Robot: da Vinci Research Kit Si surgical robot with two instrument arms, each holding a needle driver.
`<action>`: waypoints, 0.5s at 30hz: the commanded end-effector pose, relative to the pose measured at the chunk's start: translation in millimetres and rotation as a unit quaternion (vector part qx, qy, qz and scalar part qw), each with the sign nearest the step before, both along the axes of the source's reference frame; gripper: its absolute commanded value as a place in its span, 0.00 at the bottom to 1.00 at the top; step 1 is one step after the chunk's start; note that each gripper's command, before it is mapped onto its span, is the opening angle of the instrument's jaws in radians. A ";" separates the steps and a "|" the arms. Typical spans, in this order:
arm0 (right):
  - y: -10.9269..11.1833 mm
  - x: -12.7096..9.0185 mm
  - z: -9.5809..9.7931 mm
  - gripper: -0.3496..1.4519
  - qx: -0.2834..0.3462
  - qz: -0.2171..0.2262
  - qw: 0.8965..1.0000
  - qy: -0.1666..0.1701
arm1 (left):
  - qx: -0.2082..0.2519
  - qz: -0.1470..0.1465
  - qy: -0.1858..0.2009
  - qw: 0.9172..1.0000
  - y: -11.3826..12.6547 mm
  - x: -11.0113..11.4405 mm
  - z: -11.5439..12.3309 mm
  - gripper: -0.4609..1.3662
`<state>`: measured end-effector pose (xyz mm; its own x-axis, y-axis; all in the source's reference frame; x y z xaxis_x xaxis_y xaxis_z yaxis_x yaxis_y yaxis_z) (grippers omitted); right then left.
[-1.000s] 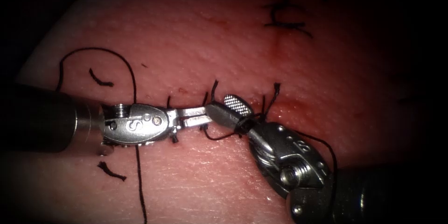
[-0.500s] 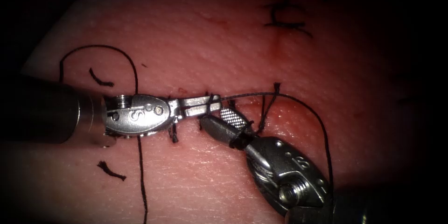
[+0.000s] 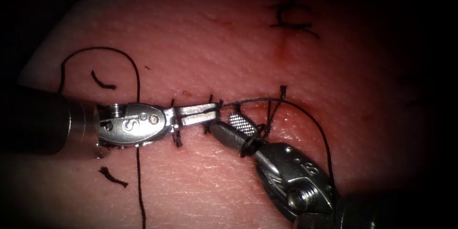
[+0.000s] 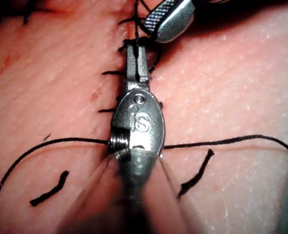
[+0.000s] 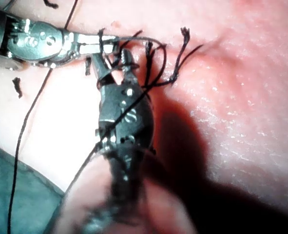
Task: Wound Closure
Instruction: Wrap the suture one time counter-clockwise
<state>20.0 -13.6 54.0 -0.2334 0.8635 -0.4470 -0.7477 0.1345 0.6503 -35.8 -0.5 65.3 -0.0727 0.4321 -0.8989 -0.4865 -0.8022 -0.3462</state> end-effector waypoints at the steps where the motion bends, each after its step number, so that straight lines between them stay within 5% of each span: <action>1: 0.0 -0.1 0.1 0.24 0.000 0.000 1.000 -0.001 | 0.000 -0.003 -0.007 1.000 -0.1 0.0 -0.2 0.06; 15: 0.0 -0.7 1.0 0.23 -0.004 0.002 1.000 -0.003 | -0.014 -0.040 -0.039 0.998 -2.1 -0.3 -2.3 0.06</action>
